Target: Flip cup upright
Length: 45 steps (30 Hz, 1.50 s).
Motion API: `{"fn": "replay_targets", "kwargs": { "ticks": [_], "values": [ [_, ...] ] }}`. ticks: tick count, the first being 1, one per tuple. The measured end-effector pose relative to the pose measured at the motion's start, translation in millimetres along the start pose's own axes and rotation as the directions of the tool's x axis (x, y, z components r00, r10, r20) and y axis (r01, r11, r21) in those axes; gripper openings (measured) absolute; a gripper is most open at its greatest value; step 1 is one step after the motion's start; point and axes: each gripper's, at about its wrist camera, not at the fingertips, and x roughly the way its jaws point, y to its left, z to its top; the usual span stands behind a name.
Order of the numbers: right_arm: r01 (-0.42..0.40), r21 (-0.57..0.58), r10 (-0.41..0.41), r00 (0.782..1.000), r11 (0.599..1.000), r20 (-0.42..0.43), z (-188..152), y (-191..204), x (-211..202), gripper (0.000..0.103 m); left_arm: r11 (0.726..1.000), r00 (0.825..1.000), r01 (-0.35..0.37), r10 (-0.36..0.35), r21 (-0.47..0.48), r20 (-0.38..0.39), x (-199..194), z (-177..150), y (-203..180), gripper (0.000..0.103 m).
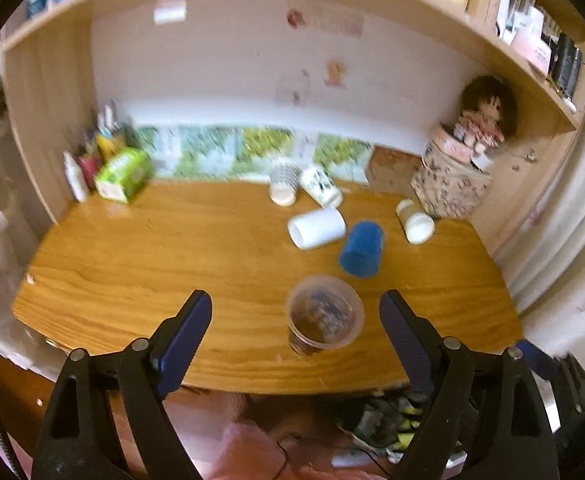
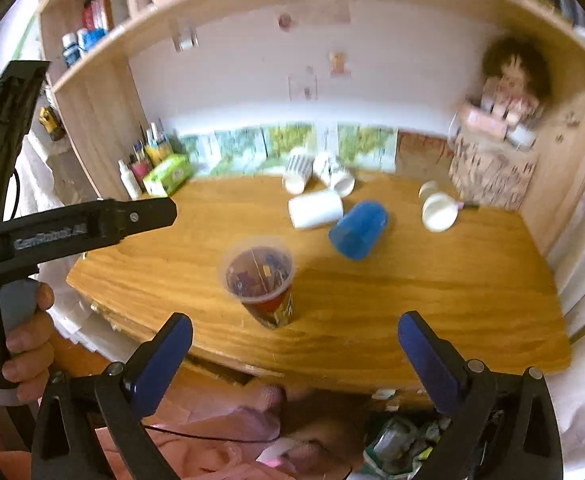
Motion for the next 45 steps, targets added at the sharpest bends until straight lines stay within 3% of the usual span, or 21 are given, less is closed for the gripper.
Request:
{"fn": "replay_targets", "kwargs": {
  "ticks": [5, 13, 18, 27, 45],
  "values": [
    [0.014, 0.044, -0.017, 0.998, 0.999, 0.062, -4.5, 0.4, -25.8, 0.103, 1.0, 0.995, -0.023, 0.024, -0.01, 0.101, -26.3, -6.9, -1.7, 0.1],
    [0.017, 0.209, -0.044, 0.991, 0.978, 0.123, -5.0, -20.8, -49.9, 0.103, 0.999, 0.98, -0.025, 0.033, -0.041, 0.197, -51.0, -12.4, 3.0, 0.101],
    [0.028, 0.246, -0.059, 0.991, 0.969, 0.12, -9.0, -21.1, -49.7, 0.103, 0.995, 0.98, -0.062, 0.075, -0.076, 0.185, -54.7, -18.3, 9.3, 0.101],
    [0.026, 0.236, -0.075, 0.977, 0.971, 0.199, -13.0, -11.4, -63.2, 0.103, 0.991, 0.964, -0.131, 0.133, -0.024, 0.229, -63.7, -26.6, 1.3, 0.101],
    [0.018, 0.271, -0.06, 0.987, 0.962, 0.149, -12.9, -6.0, -47.9, 0.103, 0.984, 0.955, -0.173, 0.156, 0.047, 0.253, -63.4, -26.2, -0.9, 0.101]
  ]
}}
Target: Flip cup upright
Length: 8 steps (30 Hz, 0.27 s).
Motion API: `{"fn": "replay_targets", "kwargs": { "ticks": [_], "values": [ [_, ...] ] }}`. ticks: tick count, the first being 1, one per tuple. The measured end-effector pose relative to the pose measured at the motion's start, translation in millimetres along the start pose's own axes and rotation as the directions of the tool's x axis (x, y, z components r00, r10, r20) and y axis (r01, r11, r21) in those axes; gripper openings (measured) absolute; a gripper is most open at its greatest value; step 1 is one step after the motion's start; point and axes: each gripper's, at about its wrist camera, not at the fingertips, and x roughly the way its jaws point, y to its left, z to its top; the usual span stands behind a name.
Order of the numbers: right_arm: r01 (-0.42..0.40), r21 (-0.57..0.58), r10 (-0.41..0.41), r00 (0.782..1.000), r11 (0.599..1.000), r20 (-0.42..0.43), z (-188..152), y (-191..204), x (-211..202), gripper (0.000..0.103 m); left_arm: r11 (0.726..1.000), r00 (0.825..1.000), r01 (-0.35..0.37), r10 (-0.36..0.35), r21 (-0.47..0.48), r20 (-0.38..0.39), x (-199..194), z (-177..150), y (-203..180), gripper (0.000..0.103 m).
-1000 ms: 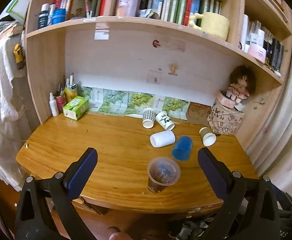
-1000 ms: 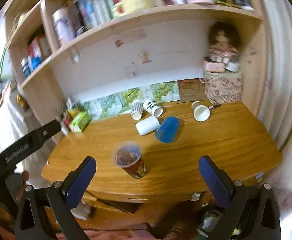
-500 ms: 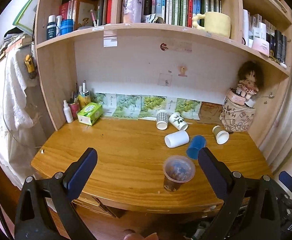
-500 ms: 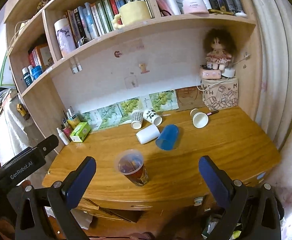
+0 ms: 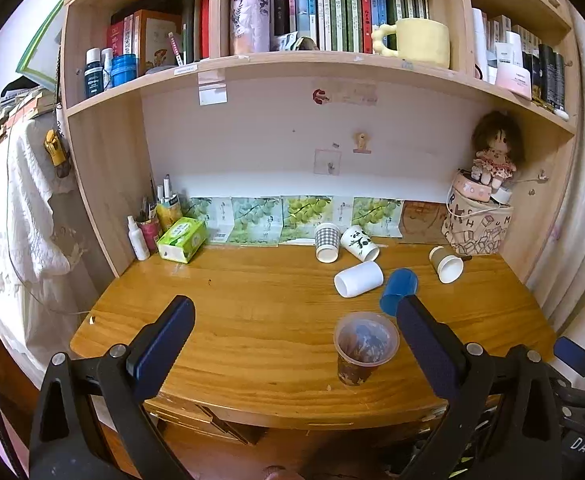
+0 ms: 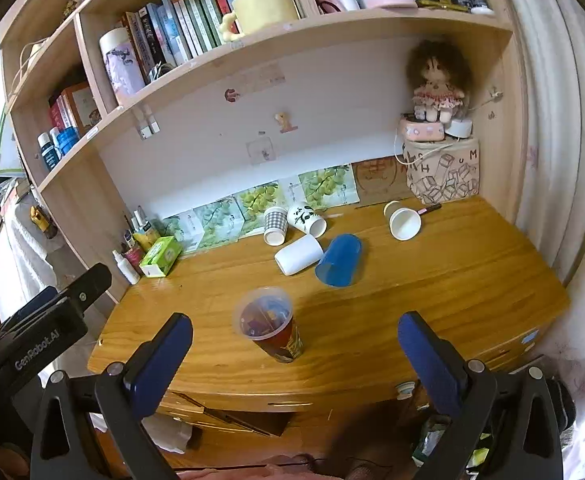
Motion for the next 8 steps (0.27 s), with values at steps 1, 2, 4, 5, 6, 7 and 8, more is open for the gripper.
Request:
{"fn": "replay_targets", "kwargs": {
  "ticks": [1, 2, 4, 5, 6, 7, 8],
  "values": [
    [-0.001, 0.001, 0.001, 1.0, 1.0, -0.004, -0.3, 1.0, 1.5, 0.103, 1.0, 1.0, 0.002, -0.002, 0.001, -0.002, 0.8, 0.3, 0.9, 0.101],
    [-0.002, 0.002, 0.002, 1.0, 1.0, -0.007, -0.2, 1.9, 2.6, 0.103, 1.0, 1.0, 0.003, -0.003, 0.001, -0.005, 1.6, 0.8, 1.8, 0.101],
    [-0.003, 0.0, 0.003, 1.0, 1.0, -0.014, 0.4, 4.0, 5.0, 0.103, 1.0, 1.0, 0.003, -0.003, 0.003, -0.009, 3.2, 1.4, 2.8, 0.101],
    [-0.003, -0.001, 0.003, 1.0, 1.0, -0.017, 0.7, 5.5, 6.1, 0.103, 1.0, 1.0, 0.0, 0.0, 0.004, -0.012, 4.5, 2.1, 3.3, 0.101],
    [-0.004, 0.0, 0.004, 1.0, 1.0, -0.019, 1.1, 6.5, 7.1, 0.103, 1.0, 1.0, 0.001, -0.001, 0.004, -0.015, 5.6, 2.3, 4.1, 0.101],
    [-0.005, 0.001, 0.005, 1.0, 1.0, -0.023, 1.3, 7.6, 8.7, 0.103, 1.0, 1.0, 0.003, -0.003, 0.002, -0.019, 6.9, 2.5, 4.6, 0.101],
    [-0.005, 0.001, 0.005, 1.0, 1.0, -0.026, 1.8, 8.3, 9.8, 0.103, 1.0, 1.0, 0.002, -0.002, 0.002, -0.023, 8.0, 2.4, 5.4, 0.101]
  ]
}}
